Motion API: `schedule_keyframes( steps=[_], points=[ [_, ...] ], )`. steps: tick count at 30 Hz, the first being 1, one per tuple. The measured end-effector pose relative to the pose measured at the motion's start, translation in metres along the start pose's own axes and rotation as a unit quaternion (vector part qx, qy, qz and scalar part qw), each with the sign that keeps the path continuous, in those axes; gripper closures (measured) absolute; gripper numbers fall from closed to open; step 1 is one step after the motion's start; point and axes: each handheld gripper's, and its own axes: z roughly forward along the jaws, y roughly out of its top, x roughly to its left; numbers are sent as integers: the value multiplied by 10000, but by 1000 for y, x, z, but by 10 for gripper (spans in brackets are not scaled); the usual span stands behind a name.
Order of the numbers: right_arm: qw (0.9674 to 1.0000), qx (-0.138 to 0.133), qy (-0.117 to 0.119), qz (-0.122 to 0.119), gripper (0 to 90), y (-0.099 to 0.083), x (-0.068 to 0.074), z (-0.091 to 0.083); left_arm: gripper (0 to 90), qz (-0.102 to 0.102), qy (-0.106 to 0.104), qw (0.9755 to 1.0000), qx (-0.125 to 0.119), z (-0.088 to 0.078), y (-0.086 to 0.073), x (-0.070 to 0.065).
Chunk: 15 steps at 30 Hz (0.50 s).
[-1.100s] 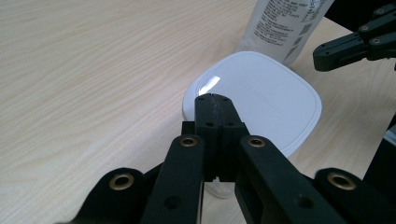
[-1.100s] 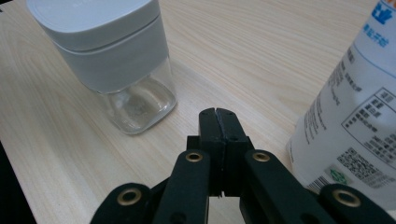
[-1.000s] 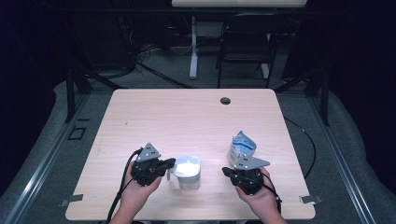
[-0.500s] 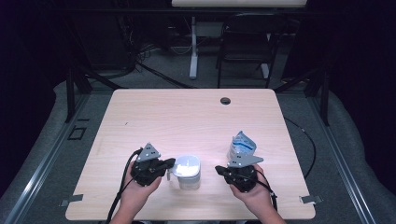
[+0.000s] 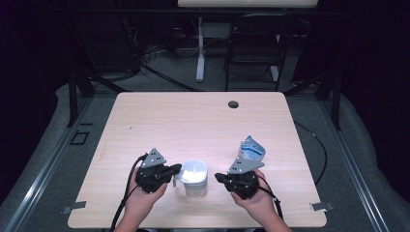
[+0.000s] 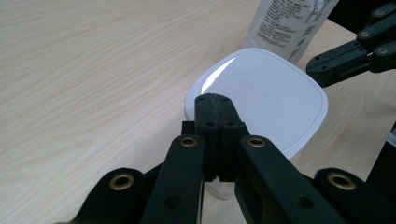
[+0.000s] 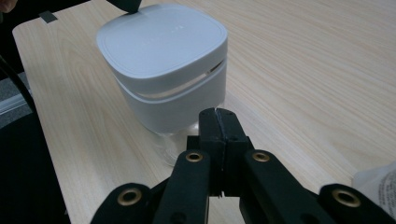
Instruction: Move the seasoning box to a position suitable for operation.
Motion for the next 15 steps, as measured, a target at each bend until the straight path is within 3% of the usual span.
schedule_keyframes(
  steps=[15],
  points=[
    [9998,14,146,-127,900,8,9,13,900,-5,6,10000,-7,0,0,0]
  ],
)
